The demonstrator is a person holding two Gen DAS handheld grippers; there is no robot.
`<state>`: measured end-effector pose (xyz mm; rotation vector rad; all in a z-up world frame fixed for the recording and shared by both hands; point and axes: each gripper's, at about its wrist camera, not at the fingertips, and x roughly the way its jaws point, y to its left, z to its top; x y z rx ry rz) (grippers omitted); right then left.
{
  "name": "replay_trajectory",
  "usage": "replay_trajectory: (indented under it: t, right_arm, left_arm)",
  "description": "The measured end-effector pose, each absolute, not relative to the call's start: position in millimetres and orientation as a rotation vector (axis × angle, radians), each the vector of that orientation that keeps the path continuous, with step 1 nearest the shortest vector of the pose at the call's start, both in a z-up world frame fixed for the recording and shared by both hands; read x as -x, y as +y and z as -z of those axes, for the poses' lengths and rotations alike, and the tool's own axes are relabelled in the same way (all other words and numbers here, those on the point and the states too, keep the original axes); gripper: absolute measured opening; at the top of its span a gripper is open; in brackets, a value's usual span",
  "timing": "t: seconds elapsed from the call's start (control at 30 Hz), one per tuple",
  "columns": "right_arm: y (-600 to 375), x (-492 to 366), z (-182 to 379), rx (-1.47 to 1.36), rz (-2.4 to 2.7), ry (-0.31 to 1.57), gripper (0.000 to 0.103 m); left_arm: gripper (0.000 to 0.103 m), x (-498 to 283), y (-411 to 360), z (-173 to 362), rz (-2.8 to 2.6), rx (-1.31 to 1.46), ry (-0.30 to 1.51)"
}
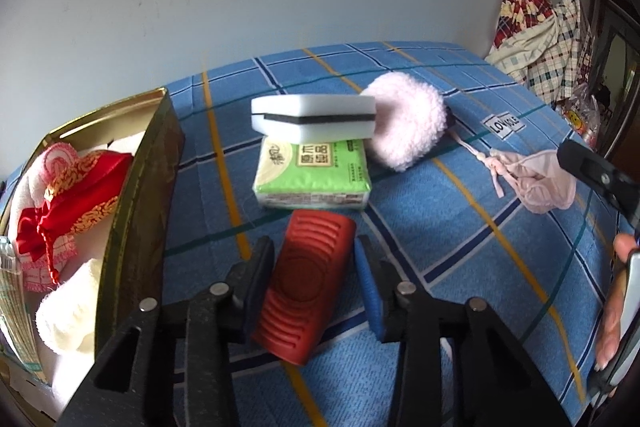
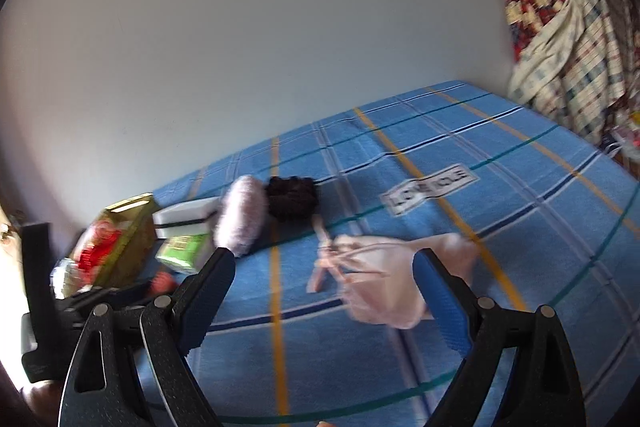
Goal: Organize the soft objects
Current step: 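Move the left tool to the red silicone pad and grasp it, then grasp the pink drawstring cloth bag with the right tool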
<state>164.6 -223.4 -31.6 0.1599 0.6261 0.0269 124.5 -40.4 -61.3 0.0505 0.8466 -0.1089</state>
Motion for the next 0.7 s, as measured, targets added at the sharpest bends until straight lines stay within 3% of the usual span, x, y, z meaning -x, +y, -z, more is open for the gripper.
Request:
replay_trajectory:
  t: [0.7]
  right_arm:
    - [-237, -211, 65, -0.019, 0.112, 0.922, 0.092]
  left_arm:
    - [0.038, -120, -40, 57, 0.129, -0.029, 0.805]
